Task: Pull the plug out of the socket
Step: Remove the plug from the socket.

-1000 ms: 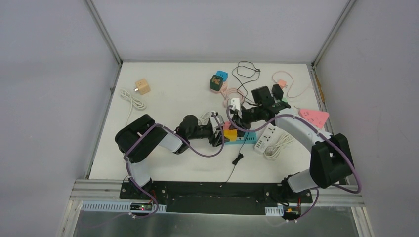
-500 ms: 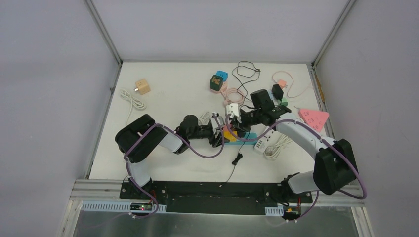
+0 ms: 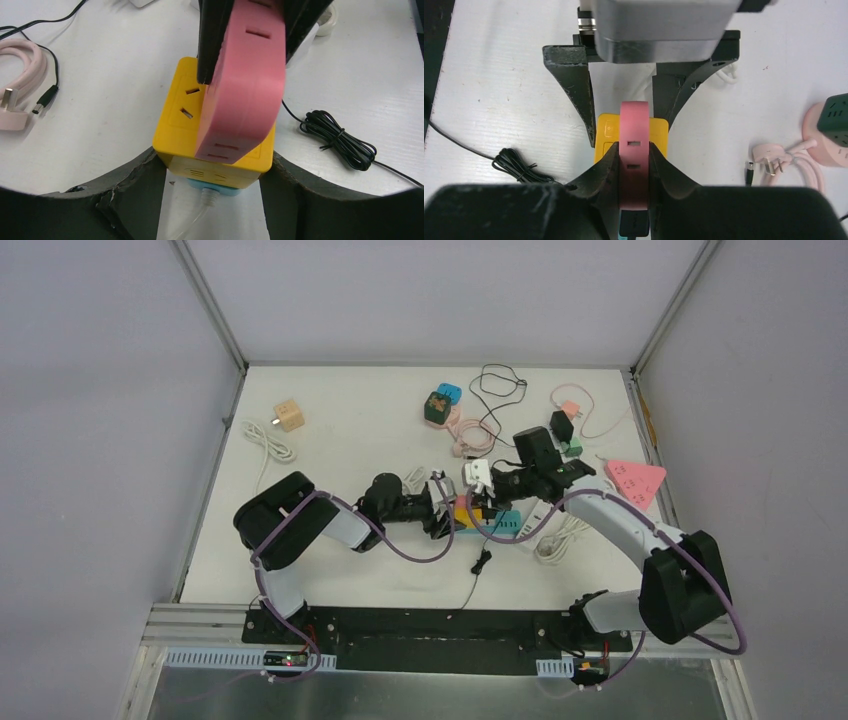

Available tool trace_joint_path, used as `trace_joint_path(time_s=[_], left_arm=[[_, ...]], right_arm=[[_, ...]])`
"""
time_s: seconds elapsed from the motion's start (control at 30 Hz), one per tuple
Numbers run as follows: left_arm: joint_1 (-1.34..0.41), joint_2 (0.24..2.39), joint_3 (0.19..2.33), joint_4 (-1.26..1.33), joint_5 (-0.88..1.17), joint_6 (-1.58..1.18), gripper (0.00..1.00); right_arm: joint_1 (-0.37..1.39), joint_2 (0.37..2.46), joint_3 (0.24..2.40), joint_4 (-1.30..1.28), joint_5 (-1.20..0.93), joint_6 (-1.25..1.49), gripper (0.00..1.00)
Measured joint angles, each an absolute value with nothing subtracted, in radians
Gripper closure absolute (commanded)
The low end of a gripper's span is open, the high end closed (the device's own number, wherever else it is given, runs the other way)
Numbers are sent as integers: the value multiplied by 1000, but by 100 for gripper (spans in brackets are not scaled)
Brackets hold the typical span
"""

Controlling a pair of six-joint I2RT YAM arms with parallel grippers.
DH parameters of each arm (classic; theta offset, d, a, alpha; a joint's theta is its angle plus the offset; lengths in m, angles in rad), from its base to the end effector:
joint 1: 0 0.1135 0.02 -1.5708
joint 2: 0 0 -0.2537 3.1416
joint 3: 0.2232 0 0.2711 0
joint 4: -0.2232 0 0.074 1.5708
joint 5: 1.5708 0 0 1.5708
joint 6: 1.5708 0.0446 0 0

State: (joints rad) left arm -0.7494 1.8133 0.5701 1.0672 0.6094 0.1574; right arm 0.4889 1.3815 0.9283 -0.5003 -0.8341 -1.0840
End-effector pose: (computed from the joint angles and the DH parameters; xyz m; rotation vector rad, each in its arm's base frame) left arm 0.2254 -0.2446 0.1094 1.1837 1.3743 -0.9563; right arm 0.2462 0.1684 0.2161 -1.7976 1.3496 0.7347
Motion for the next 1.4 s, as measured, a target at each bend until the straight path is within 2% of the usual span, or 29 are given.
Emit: trace_joint_path(time_s=[0.13,0.43,0.73,0.83,1.13,1.27,1.4], left_arm=[[-759,1814,570,1066,612,160,100],[-757,1814,570,1067,611,146,100],[-759,1814,572,1065,617,165,100],[-759,1814,572,1065,623,165,100],[-759,1815,577,1065,624,166,100],[-759,1816,577,1065,624,170,100],[-759,1816,577,1060,630,173,100]], right_arm=[[502,1350,903,-482,-806,-1094,100],[432,1525,1061,-577,-905,-861,100],[485,1390,948,-536,-840,-1045,100],[491,1386,948,-527,-818,-1026,100],[386,1561,1084,-646,-981,-869,100],[421,1506,1042,-611,-938,-915,100],[498,1379,948,-533,-805,-1000,100]])
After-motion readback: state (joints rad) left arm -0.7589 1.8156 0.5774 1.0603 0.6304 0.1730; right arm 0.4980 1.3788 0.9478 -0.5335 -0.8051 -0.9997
